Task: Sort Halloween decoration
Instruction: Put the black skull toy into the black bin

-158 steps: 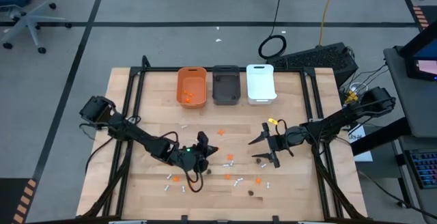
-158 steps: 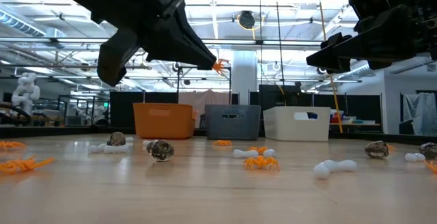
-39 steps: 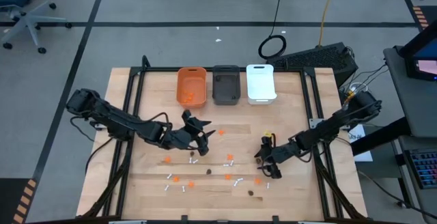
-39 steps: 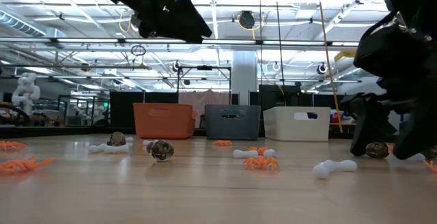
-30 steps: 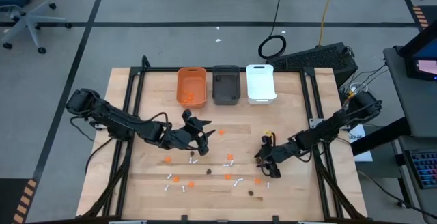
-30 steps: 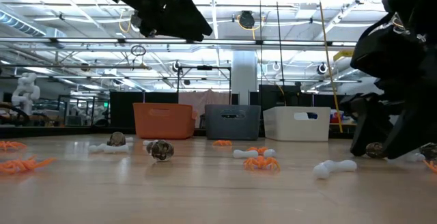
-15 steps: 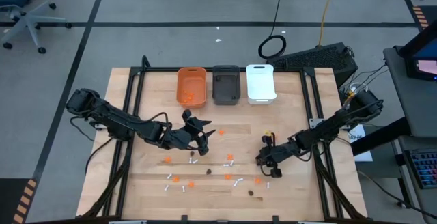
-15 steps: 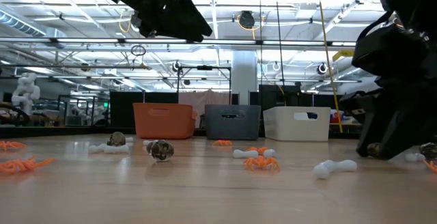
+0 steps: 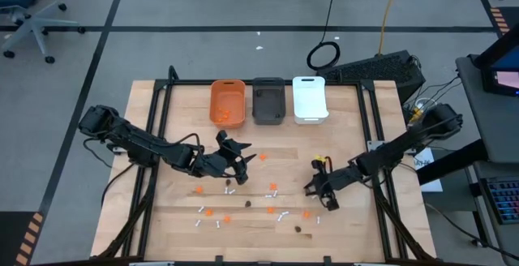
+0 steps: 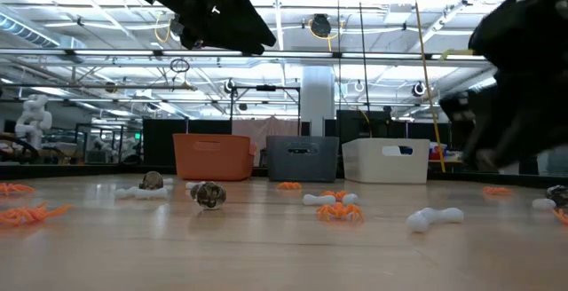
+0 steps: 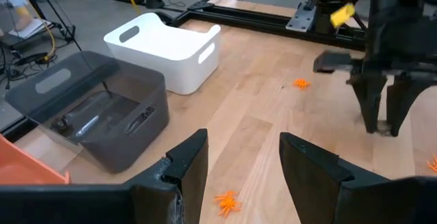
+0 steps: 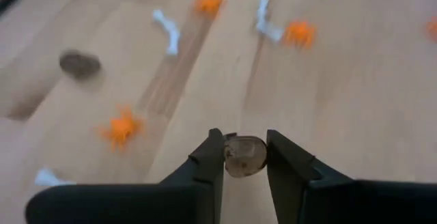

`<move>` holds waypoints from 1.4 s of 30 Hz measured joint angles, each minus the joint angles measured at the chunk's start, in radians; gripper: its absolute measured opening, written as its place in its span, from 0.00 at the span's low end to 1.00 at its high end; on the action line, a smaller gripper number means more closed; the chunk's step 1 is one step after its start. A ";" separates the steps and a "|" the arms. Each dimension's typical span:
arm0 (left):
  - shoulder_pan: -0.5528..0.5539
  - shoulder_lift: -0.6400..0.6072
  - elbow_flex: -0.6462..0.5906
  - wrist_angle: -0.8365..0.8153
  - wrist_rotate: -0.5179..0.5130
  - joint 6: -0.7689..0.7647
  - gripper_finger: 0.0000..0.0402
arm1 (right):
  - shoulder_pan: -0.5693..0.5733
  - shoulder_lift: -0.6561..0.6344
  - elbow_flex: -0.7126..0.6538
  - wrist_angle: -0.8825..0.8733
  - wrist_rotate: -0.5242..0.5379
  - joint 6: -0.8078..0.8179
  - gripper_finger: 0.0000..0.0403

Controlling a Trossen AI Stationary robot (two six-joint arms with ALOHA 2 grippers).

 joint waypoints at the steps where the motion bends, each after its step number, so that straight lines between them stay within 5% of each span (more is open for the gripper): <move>1: 0.000 0.000 0.000 0.000 0.000 0.000 0.45 | 0.000 -0.018 0.001 0.000 0.006 -0.015 0.16; 19: 0.000 0.000 0.000 0.001 0.000 -0.001 0.45 | -0.009 -0.238 0.002 0.045 0.236 -0.308 0.15; 42: 0.000 0.000 0.000 0.003 0.001 -0.001 0.45 | -0.009 -0.261 0.004 0.221 0.242 -1.108 0.15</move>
